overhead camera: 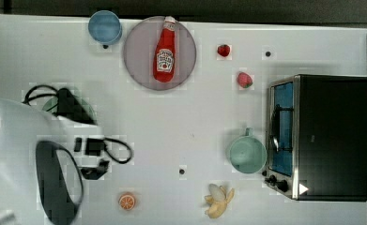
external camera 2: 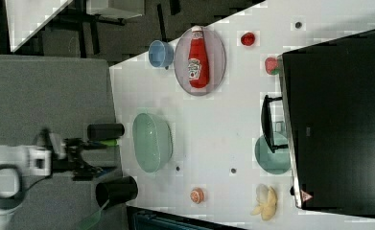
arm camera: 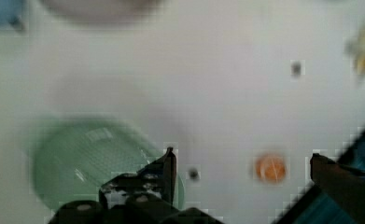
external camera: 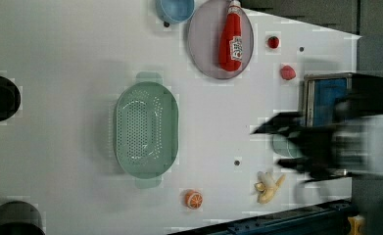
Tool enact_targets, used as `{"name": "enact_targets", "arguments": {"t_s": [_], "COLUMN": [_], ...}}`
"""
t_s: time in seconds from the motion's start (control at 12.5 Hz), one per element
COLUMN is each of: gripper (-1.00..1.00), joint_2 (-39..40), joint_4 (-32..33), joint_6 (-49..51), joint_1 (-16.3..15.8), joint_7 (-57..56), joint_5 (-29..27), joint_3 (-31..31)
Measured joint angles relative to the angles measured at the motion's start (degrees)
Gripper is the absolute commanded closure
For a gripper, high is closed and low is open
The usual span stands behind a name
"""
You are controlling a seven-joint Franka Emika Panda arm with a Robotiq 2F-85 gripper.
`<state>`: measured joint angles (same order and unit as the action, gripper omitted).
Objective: Drag strainer left to right.
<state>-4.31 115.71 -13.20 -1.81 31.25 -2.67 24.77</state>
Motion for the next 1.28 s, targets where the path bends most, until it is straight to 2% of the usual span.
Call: {"name": "enact_targets", "arguments": {"t_s": [0.24, 0.4, 0.56, 0.8, 0.96, 1.12, 1.28], "gripper": [-1.00, -1.00, -1.00, -1.00, -1.00, -1.00, -1.00], "joint_2": [8.8, 13.1, 17.6, 22.2, 26.3, 30.3, 33.7], "joint_4": [4.3, 4.6, 4.9, 10.0, 12.8, 13.0, 12.6], "joint_6": [-9.5, -17.4, -24.2, -39.4, -45.7, -50.0, -53.4], "joint_1": [-1.3, -2.4, -2.3, -1.5, -1.3, -1.0, -1.3], "joint_7": [14.3, 21.4, 27.1, 32.3, 33.7, 33.8, 33.9], "joint_5": [1.6, -0.3, 1.3, 0.5, 0.8, 2.2, 0.5], "joint_3": [6.2, 8.0, 9.2, 8.1, 6.2, 4.3, 2.4]}}
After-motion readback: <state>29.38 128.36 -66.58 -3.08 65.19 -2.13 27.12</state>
